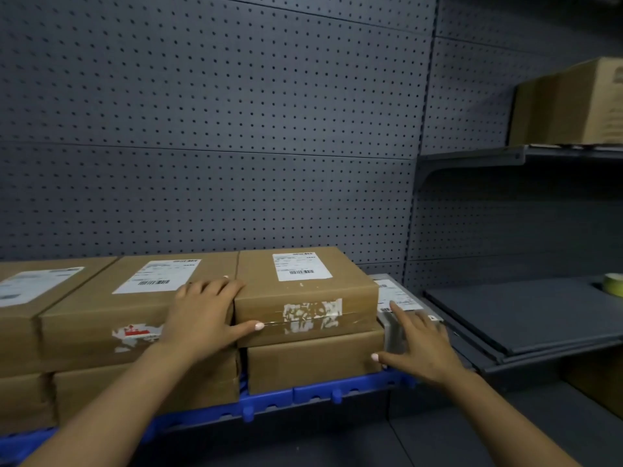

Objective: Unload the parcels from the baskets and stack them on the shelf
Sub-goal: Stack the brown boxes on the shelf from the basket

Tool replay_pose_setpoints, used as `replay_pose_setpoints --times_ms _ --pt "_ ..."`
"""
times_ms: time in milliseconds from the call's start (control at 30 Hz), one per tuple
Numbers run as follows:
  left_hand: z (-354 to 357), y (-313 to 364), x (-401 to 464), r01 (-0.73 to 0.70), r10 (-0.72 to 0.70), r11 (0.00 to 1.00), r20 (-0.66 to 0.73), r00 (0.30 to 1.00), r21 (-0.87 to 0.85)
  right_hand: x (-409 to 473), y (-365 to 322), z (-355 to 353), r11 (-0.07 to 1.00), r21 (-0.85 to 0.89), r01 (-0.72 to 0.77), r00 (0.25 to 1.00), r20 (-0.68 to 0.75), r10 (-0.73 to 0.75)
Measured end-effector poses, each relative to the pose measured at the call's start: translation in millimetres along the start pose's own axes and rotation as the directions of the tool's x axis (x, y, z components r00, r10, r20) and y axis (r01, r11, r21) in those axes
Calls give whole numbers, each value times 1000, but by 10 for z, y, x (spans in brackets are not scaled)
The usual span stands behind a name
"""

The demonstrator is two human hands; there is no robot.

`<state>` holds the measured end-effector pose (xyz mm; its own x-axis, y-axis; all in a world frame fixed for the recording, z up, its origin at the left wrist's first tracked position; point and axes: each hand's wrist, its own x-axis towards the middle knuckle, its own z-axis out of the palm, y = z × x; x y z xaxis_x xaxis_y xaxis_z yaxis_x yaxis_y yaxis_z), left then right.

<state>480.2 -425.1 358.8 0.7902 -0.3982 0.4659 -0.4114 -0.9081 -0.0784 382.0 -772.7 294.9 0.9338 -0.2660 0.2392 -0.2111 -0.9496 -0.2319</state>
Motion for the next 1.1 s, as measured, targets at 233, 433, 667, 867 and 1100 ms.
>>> replay_pose_setpoints --times_ms 233,433,667,867,1100 --pt "-35 19 22 1 -2 1000 20 1000 13 49 90 64 997 56 57 997 -60 -54" --pt "-61 179 -70 -47 44 998 -66 997 -40 32 134 18 997 -23 75 996 -54 -77" --pt "-61 369 -86 -105 97 991 -96 991 -82 -49 138 -38 995 -31 90 996 -26 -90" --pt "-65 630 -231 -262 232 952 -182 956 -161 -324 131 -225 995 -29 91 986 -135 -95" --pt "103 1110 -563 -410 395 867 -112 912 -282 -1167 454 -304 989 -111 93 983 -146 -109"
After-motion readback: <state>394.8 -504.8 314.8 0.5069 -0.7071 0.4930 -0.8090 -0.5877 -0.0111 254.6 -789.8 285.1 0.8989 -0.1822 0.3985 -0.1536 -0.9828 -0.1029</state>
